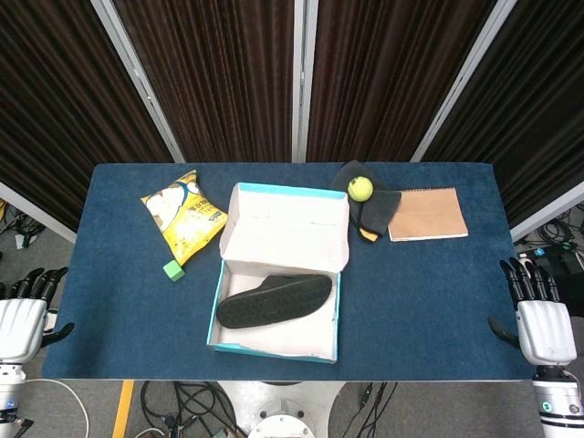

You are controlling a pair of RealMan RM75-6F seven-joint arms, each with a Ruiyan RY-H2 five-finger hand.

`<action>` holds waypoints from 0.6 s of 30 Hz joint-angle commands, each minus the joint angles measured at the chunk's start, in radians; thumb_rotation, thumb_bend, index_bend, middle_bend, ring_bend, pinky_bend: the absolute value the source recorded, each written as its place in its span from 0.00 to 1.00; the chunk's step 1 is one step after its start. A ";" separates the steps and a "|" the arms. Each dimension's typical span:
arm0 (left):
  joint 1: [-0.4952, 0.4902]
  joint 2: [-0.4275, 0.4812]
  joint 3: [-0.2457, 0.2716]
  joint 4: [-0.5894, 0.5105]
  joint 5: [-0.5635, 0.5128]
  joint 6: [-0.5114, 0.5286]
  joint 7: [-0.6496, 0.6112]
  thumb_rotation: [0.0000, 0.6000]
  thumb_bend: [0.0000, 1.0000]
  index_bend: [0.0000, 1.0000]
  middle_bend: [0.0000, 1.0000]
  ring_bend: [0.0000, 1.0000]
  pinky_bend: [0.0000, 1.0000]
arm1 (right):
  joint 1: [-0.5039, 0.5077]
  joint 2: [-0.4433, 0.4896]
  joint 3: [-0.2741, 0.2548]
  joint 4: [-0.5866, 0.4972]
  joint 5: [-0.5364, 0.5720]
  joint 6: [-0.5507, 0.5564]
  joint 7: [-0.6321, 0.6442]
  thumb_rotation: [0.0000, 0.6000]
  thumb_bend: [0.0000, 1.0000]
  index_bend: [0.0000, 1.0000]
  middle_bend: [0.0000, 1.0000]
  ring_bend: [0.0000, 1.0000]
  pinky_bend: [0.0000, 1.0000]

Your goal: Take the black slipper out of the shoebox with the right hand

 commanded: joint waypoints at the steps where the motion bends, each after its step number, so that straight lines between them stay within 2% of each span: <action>1: -0.001 -0.002 0.000 0.001 -0.002 -0.004 0.000 1.00 0.00 0.16 0.20 0.15 0.28 | 0.002 0.001 0.000 -0.002 -0.002 -0.001 -0.003 1.00 0.11 0.00 0.06 0.00 0.07; 6: -0.003 -0.003 0.005 0.000 -0.003 -0.017 0.001 1.00 0.00 0.16 0.20 0.15 0.28 | 0.009 -0.006 0.002 -0.012 -0.015 0.002 -0.024 1.00 0.11 0.00 0.07 0.00 0.09; 12: -0.015 0.006 0.003 -0.015 0.000 -0.032 0.015 1.00 0.00 0.16 0.20 0.15 0.28 | 0.050 -0.011 0.020 -0.079 -0.047 -0.021 -0.042 1.00 0.12 0.04 0.14 0.00 0.18; 18: -0.011 0.020 0.008 -0.033 -0.025 -0.050 0.030 1.00 0.00 0.16 0.20 0.15 0.28 | 0.153 -0.010 0.057 -0.176 -0.043 -0.144 -0.137 1.00 0.12 0.11 0.19 0.06 0.26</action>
